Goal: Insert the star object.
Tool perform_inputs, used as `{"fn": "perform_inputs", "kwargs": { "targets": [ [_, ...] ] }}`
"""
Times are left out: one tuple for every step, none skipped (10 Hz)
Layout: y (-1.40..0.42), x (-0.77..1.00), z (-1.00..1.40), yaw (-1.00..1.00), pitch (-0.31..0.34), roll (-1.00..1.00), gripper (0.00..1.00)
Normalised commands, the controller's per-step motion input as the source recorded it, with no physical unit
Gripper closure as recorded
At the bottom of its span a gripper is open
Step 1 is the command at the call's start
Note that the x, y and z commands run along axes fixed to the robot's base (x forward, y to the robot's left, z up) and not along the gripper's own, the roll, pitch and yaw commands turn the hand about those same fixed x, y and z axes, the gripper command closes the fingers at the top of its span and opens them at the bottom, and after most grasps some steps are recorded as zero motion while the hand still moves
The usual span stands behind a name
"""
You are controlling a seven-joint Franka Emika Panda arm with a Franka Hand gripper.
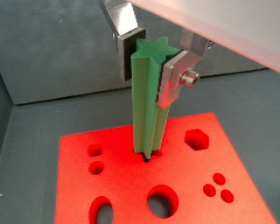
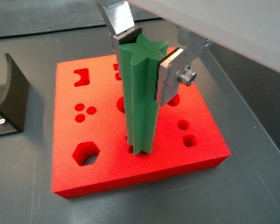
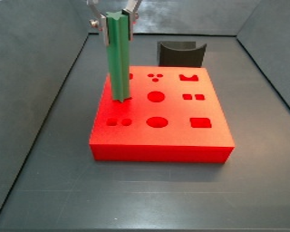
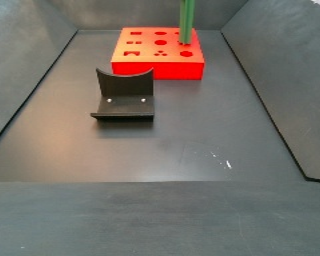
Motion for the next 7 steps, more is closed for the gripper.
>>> {"fn": "perform_inputs", "kwargs": {
  "targets": [
    [0.06, 0.00, -0.23, -0.26, 0.059, 0.00, 1.00],
    [0.11, 0.00, -0.21, -0.31, 0.073, 0.00, 1.00],
    [0.09, 0.00, -0.22, -0.33, 0.076, 0.00, 1.00],
    [0.01, 0.02, -0.23, -0.38, 0.073, 0.00, 1.00],
    [0.00, 0.00, -0.18, -0.35, 0.066, 0.00, 1.00],
    [0.00, 0.00, -0.11, -0.29, 0.051, 0.00, 1.00],
    [-0.06, 0.06, -0.03, -0.19, 0.034, 0.00, 1.00]
  ]
}}
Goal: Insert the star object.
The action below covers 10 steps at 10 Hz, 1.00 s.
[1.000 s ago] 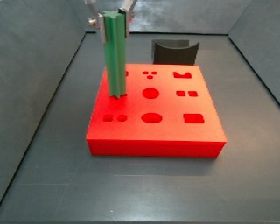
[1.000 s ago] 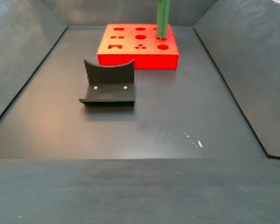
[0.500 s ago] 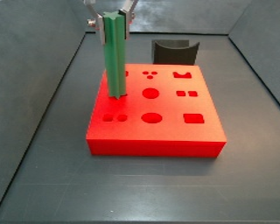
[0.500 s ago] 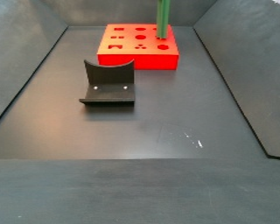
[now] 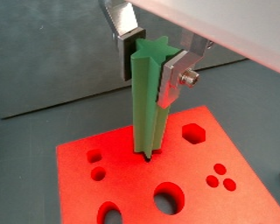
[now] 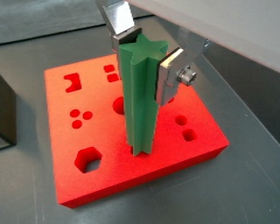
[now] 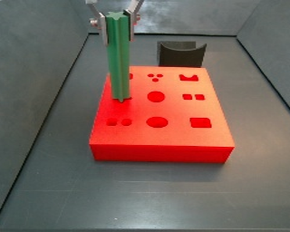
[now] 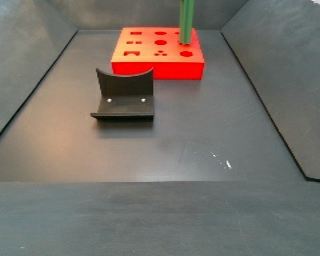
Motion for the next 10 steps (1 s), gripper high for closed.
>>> {"fn": "perform_inputs", "kwargs": {
  "targets": [
    [0.00, 0.14, -0.01, -0.12, 0.004, -0.09, 1.00],
    [0.00, 0.19, -0.07, -0.09, 0.000, -0.16, 1.00],
    [0.00, 0.26, -0.07, -0.13, 0.000, -0.21, 1.00],
    [0.00, 0.07, -0.17, -0.17, 0.004, -0.14, 1.00],
    [0.02, 0.00, -0.18, -0.15, 0.000, -0.08, 1.00],
    [0.02, 0.00, -0.19, -0.15, 0.000, -0.10, 1.00],
    [0.05, 0.00, -0.30, -0.14, 0.026, -0.08, 1.00],
    [0.08, 0.00, -0.61, -0.14, 0.056, -0.12, 1.00],
    [0.00, 0.00, -0.72, -0.17, 0.130, -0.04, 1.00],
    [0.00, 0.00, -0.85, -0.19, 0.144, -0.05, 1.00]
  ]
}}
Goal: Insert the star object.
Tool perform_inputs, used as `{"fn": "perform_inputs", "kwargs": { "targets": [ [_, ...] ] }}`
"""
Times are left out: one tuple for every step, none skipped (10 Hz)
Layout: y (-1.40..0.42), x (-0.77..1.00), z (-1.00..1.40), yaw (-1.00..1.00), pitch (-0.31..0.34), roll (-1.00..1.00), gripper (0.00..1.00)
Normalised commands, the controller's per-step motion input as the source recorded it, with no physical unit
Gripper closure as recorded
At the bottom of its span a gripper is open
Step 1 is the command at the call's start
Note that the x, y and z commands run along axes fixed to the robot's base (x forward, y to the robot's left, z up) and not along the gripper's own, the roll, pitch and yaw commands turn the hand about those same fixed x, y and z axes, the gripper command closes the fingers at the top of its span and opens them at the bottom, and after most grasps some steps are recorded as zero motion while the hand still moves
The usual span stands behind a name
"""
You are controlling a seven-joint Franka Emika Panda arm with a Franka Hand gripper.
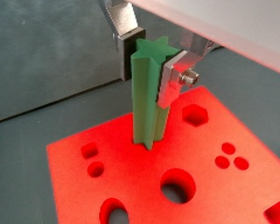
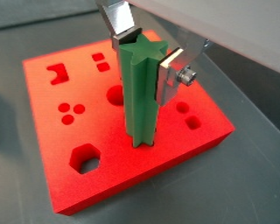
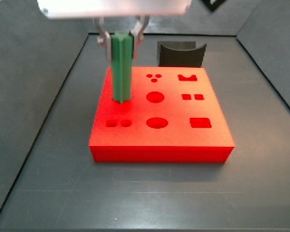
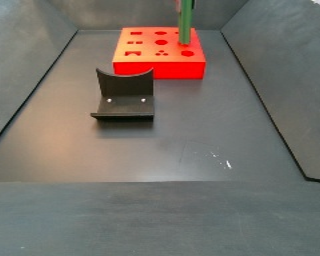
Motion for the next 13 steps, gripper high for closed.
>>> {"fn": "perform_inputs", "kwargs": {
  "targets": [
    [0.00, 0.02, -0.83, -0.20, 0.166, -0.03, 1.00],
    [-0.07, 0.09, -0.66, -0.21, 0.214, 0.02, 1.00],
    [-0.09, 0.15, -0.54, -0.29, 0.229, 0.07, 1.00],
    [-0.13, 0.08, -0.46, -0.25, 0.219, 0.16, 1.00],
    [-0.15, 0.09, -0.52, -0.23, 0.209, 0.17, 1.00],
    [-0.10, 0.08, -0.45, -0.22, 0.193, 0.09, 1.00],
    [0.00, 0.00, -0.02, 0.00, 0.000, 0.00, 1.00],
    [0.00, -0.08, -0.64, -0.07, 0.000, 0.09, 1.00],
    [-0.06, 0.00, -0.92, -0.06, 0.024, 0.11, 1.00],
    [-0.21, 0.06, -1.00, 0.00, 0.000, 0.17, 1.00],
    [-0.11, 0.11, -0.74, -0.01, 0.107, 0.17, 1.00],
    [0.00, 0.00, -0.01, 0.00, 0.000, -0.01, 1.00],
    [0.00, 0.00, 0.00, 0.00, 0.000, 0.00, 1.00]
  ]
}}
